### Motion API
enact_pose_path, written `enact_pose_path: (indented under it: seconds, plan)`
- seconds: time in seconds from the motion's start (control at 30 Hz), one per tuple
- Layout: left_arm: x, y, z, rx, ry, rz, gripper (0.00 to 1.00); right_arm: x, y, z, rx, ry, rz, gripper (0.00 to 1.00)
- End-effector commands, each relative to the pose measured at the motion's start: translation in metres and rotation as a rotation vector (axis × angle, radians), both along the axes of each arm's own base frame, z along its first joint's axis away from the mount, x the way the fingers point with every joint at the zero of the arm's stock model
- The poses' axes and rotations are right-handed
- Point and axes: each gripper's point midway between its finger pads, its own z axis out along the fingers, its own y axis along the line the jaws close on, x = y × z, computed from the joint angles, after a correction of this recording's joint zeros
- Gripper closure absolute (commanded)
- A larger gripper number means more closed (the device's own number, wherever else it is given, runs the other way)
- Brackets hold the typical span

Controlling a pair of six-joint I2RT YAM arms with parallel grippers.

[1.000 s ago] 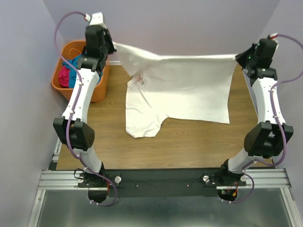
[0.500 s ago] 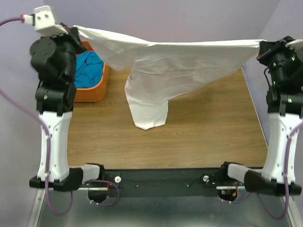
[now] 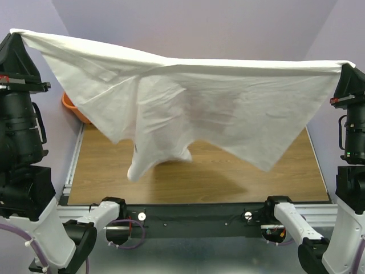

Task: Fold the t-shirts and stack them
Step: Flatten the tshirt out, then fold the tshirt

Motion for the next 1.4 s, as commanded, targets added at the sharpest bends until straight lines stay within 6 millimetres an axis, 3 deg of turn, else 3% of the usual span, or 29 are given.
enact_pose_path:
  seconds: [0.0,0.1,0.13,0.17,0.2,0.23,0.3,0.33,0.37,0.4,0.47,0.5,0.53,0.57,0.6,0.67,0.7,0.77,0.8,0.83,0.9,0.93,1.07,1.17,1.37]
  plan:
    - [0.057,-0.007,-0.012,0.078,0.104,0.029,1.00,0.020,-0.027,-0.020,-0.020,0.111,-0.161,1.00]
    - [0.085,-0.021,-0.013,0.113,0.123,-0.022,1.00,0.040,-0.030,-0.035,-0.022,0.174,-0.176,0.99]
    - [0.114,-0.031,-0.021,0.135,0.155,-0.056,1.00,0.057,-0.032,-0.046,-0.024,0.214,-0.183,0.99]
    - [0.130,-0.038,-0.028,0.147,0.177,-0.078,1.00,0.070,-0.033,-0.058,-0.025,0.254,-0.189,1.00]
    - [0.165,-0.051,-0.044,0.172,0.229,-0.119,1.00,0.082,-0.034,-0.067,-0.031,0.288,-0.199,1.00]
    - [0.183,-0.060,-0.055,0.178,0.255,-0.146,1.00,0.106,-0.036,-0.086,-0.038,0.352,-0.207,0.99]
    - [0.227,-0.078,-0.091,0.203,0.348,-0.189,1.00,0.134,-0.040,-0.123,-0.038,0.453,-0.228,1.00]
    - [0.265,-0.093,-0.129,0.220,0.438,-0.219,1.00,0.158,-0.045,-0.151,-0.035,0.533,-0.256,0.99]
    - [0.283,-0.101,-0.149,0.234,0.486,-0.230,1.00,0.170,-0.046,-0.170,-0.033,0.581,-0.265,1.00]
    - [0.318,-0.112,-0.189,0.249,0.574,-0.251,1.00,0.183,-0.048,-0.197,-0.029,0.644,-0.279,1.00]
    - [0.352,-0.126,-0.245,0.258,0.680,-0.285,1.00,0.205,-0.050,-0.238,-0.036,0.735,-0.289,1.00]
    - [0.366,-0.133,-0.269,0.260,0.722,-0.307,1.00,0.227,-0.053,-0.270,-0.036,0.791,-0.296,1.00]
    - [0.393,-0.146,-0.316,0.259,0.800,-0.351,1.00,0.235,-0.053,-0.301,-0.040,0.848,-0.291,1.00]
    - [0.406,-0.150,-0.337,0.253,0.832,-0.364,1.00,0.248,-0.056,-0.317,-0.034,0.862,-0.291,1.00]
    - [0.428,-0.157,-0.387,0.249,0.918,-0.382,1.00,0.260,-0.065,-0.353,-0.012,0.927,-0.302,1.00]
    - [0.446,-0.170,-0.414,0.227,0.951,-0.420,1.00,0.275,-0.071,-0.390,0.023,0.984,-0.279,1.00]
    - [0.459,-0.178,-0.451,0.223,1.002,-0.441,1.00,0.287,-0.077,-0.425,0.052,1.039,-0.260,1.00]
    - [0.470,-0.187,-0.467,0.209,1.008,-0.456,1.00,0.303,-0.082,-0.440,0.069,1.045,-0.240,1.00]
    - [0.475,-0.190,-0.490,0.205,1.039,-0.457,1.00,0.308,-0.086,-0.455,0.068,1.067,-0.229,1.00]
    - [0.478,-0.196,-0.496,0.199,1.035,-0.465,1.00,0.315,-0.083,-0.480,0.066,1.113,-0.195,1.00]
    - [0.481,-0.201,-0.523,0.169,1.078,-0.483,1.00,0.327,-0.085,-0.491,0.053,1.127,-0.174,1.00]
    - [0.481,-0.202,-0.529,0.163,1.089,-0.485,1.00,0.330,-0.083,-0.509,0.058,1.158,-0.146,1.00]
    - [0.477,-0.198,-0.566,0.119,1.170,-0.484,1.00,0.340,-0.088,-0.534,0.088,1.187,-0.107,1.00]
    - [0.467,-0.203,-0.575,0.075,1.188,-0.515,1.00,0.345,-0.093,-0.542,0.109,1.193,-0.092,1.00]
    - [0.453,-0.213,-0.555,-0.007,1.181,-0.584,1.00,0.352,-0.104,-0.527,0.154,1.147,-0.078,1.00]
